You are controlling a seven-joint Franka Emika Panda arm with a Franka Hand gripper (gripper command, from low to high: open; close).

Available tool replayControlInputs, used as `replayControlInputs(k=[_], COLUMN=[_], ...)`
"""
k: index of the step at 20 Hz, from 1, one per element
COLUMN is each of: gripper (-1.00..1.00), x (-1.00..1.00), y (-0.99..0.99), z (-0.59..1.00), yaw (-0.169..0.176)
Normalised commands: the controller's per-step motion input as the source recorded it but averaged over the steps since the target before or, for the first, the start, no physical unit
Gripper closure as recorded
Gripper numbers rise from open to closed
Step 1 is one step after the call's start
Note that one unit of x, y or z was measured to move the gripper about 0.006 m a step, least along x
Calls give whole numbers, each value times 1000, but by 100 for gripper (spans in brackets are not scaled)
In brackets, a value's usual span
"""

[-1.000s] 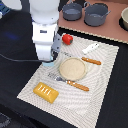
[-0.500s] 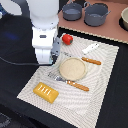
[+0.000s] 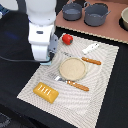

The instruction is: Interact with the objects in diverse but meaningful ways.

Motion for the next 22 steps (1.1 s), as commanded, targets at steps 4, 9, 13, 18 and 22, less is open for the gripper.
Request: replayControlInputs(k=[4, 9, 13, 18, 22], gripper=[100, 100, -100, -100, -100], x=[-998, -778, -279, -265, 99], y=[-44, -229, -211, -135, -222], z=[-175, -257, 246, 814, 950], yaw=[-13, -13, 0, -28, -76])
